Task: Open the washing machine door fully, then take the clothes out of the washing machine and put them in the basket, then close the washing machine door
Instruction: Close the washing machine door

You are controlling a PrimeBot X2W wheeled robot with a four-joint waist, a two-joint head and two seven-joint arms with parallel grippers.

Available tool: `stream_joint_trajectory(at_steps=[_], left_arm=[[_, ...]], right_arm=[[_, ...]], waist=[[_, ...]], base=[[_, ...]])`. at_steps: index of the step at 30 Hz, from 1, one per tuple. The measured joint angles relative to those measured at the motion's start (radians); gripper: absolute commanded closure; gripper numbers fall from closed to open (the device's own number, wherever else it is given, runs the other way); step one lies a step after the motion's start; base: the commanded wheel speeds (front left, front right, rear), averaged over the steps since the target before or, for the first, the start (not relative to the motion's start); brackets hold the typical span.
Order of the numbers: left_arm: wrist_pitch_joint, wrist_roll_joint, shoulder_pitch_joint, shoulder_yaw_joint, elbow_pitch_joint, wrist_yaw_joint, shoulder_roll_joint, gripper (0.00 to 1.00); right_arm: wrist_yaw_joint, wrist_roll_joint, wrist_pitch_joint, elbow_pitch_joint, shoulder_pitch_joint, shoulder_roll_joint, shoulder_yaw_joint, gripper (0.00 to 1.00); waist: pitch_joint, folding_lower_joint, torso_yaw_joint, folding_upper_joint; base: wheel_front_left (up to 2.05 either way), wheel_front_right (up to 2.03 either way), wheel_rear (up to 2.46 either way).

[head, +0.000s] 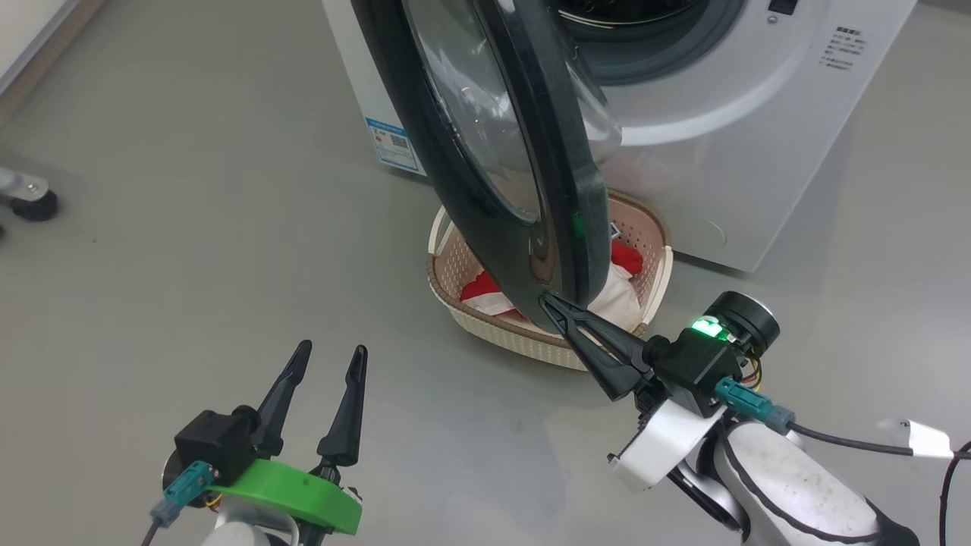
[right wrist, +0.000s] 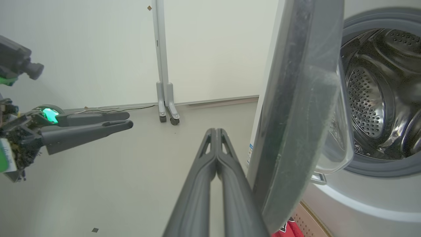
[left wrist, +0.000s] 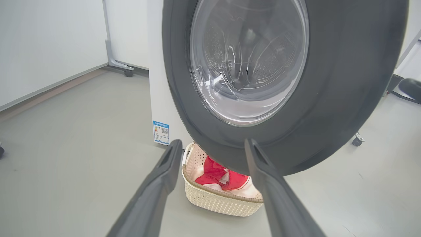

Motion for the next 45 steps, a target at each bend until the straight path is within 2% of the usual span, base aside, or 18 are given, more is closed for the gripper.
stream_joint_trajectory(at_steps=[11, 28, 45], left_arm=[[0.000, -0.011, -0.015, 0.016, 0.002, 0.000, -0.015, 0.00], [0.000, -0.011, -0.028, 0.025, 0.001, 0.000, -0.016, 0.00], [0.000, -0.012, -0.078, 0.011, -0.032, -0.003, -0.026, 0.00]], right_arm=[[0.000, 0.053, 0.001, 0.093, -0.057, -0.011, 0.010, 1.00], [0.009, 0.082, -0.025, 0.187, -0.111, -0.008, -0.061, 1.00], [0.006, 0.073, -0.020, 0.220, -0.268, -0.134, -0.169, 1.00]], waist=[[0.054, 0.0000, 0.060, 0.0000], [0.086, 0.0000, 0.038, 0.0000], [0.181, 0.0000, 0.013, 0.0000]], base=[[0.00, 0.00, 0.00], [0.00, 0.00, 0.00], [0.00, 0.00, 0.00]])
